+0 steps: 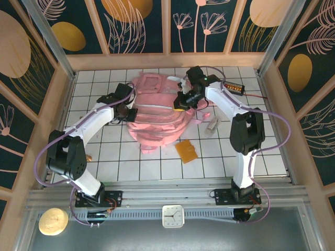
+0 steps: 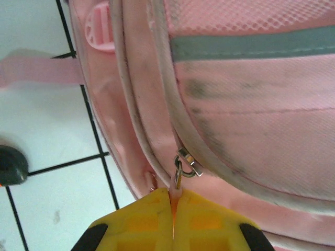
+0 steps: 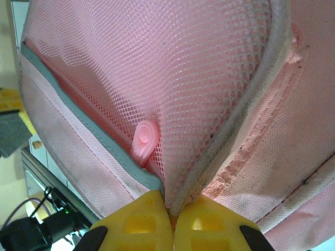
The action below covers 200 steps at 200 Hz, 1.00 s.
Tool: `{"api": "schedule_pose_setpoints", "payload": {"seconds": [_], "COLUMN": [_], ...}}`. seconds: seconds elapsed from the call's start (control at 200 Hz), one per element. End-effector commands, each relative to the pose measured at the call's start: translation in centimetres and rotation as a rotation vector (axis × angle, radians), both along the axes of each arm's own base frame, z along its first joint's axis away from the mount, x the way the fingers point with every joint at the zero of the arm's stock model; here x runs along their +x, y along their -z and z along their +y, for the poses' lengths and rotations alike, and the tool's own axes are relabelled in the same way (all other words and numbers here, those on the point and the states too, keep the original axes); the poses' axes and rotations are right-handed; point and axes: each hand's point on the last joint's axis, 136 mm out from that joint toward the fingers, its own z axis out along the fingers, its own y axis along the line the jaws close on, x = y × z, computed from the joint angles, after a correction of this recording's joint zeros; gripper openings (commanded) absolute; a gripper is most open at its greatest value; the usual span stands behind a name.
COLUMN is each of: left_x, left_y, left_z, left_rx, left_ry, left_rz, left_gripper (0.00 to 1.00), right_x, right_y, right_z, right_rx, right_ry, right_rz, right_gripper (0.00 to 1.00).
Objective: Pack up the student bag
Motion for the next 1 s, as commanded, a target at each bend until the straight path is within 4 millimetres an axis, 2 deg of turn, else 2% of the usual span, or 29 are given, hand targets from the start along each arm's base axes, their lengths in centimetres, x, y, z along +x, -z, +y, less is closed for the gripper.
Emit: {"api": "schedule_pose_setpoints", "payload": {"seconds": [0.0,0.185,0.265,0.37,0.42,0.475,0.58,0.686,0.776,0.891,0.996], "left_x": [0.6,1.7,2.2,2.2,2.0,1.5,0.5,-0.4,-0.9,-1.3,-1.7], "left_y": [1.4,1.4,1.3,0.5,0.0,-0.5,-0.7,-0.6,-0.7,-0.5,-0.4], "left_z": [5.7,6.8,6.0,3.7,2.9,2.1,1.0,0.1,-0.5,-0.7,-0.8], "left_rx": [0.193,0.241,0.191,0.072,0.031,-0.010,-0.048,-0.071,-0.075,-0.089,-0.094], "left_ry": [-0.084,-0.074,-0.056,-0.024,-0.014,-0.001,0.026,0.047,0.063,0.066,0.072], "left_rz": [-0.001,-0.055,-0.076,-0.089,-0.102,-0.111,-0.108,-0.098,-0.100,-0.097,-0.092], "left_gripper": [0.00,0.00,0.00,0.00,0.00,0.00,0.00,0.00,0.00,0.00,0.00], "right_x": [1.6,2.9,3.4,3.3,3.0,2.7,1.4,-0.7,-2.3,-3.4,-3.3], "right_y": [-0.7,-1.3,-1.8,-3.3,-4.4,-5.2,-4.8,-3.1,-1.9,-1.1,0.2], "right_z": [-2.8,-4.1,-4.6,-3.7,-2.8,-2.4,-1.5,-0.4,1.1,3.1,3.7], "right_rx": [-0.049,-0.033,-0.002,0.097,0.158,0.210,0.314,0.342,0.331,0.335,0.327], "right_ry": [-0.026,0.006,0.038,0.083,0.117,0.187,0.308,0.384,0.402,0.399,0.424], "right_rz": [-0.082,-0.101,-0.089,-0.048,-0.032,0.001,0.103,0.210,0.281,0.328,0.350], "right_gripper": [0.00,0.00,0.00,0.40,0.50,0.57,0.58,0.58,0.65,0.66,0.65]}}
